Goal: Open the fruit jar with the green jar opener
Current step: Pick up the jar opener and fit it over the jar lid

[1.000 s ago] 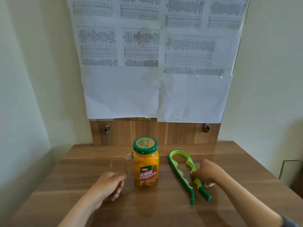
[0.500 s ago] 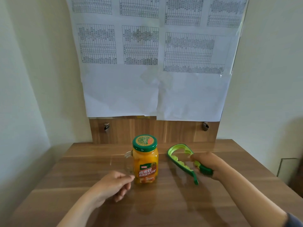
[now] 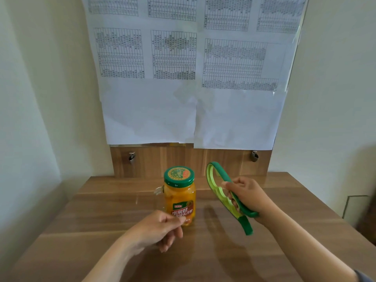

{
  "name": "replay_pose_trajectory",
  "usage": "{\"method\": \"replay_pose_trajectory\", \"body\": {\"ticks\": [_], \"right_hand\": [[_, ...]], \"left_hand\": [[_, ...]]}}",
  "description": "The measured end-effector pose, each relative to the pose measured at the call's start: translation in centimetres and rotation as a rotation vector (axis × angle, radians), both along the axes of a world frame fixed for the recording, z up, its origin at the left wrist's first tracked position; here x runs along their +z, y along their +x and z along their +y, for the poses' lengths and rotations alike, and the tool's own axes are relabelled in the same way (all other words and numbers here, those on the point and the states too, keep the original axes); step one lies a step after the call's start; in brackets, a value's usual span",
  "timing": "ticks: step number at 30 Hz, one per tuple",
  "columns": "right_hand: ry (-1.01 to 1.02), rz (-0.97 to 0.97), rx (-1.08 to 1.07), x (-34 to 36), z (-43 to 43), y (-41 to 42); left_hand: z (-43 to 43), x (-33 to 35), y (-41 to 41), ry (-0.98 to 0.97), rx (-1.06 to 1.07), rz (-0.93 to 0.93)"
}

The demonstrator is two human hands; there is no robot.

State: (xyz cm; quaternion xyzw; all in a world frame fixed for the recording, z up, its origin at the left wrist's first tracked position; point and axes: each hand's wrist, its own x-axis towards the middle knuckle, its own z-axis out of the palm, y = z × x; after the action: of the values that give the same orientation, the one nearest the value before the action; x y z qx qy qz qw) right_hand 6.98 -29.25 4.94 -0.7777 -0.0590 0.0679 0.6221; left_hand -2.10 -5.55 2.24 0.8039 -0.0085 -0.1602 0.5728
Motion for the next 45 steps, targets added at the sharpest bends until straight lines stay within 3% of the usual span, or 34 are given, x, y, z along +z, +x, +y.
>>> {"method": "replay_pose_trajectory", "body": {"ticks": [10, 15, 28, 35, 39, 42, 45], "right_hand": [[-0.221, -0.479, -0.074, 1.6, 2.4, -3.7], [-0.375, -0.739, -0.078, 2.0, 3.3, -5.5], [-0.452, -0.996, -0.036, 2.5, 4.1, -6.7], [-0.376, -0.957, 0.036, 3.1, 3.7, -6.4], [-0.329, -0.847, -0.116, 3.2, 3.4, -4.8], [-0.461, -0.578, -0.089, 3.4, 3.4, -3.3], [-0.345, -0.255, 0.068, 3.8, 3.6, -2.3]], "left_hand": [[-5.0, 2.8, 1.0, -0.163, -0.009, -0.281], [-6.7, 4.0, 1.5, -0.286, 0.010, -0.309], [-6.7, 4.0, 1.5, -0.210, 0.129, -0.449], [-6.1, 3.8, 1.3, -0.249, 0.138, -0.490], [-5.7, 3.7, 1.2, -0.281, 0.118, -0.510], [-5.3, 3.3, 1.1, -0.291, 0.109, -0.538], [-4.9, 2.9, 0.9, -0.349, 0.121, -0.516]]}}
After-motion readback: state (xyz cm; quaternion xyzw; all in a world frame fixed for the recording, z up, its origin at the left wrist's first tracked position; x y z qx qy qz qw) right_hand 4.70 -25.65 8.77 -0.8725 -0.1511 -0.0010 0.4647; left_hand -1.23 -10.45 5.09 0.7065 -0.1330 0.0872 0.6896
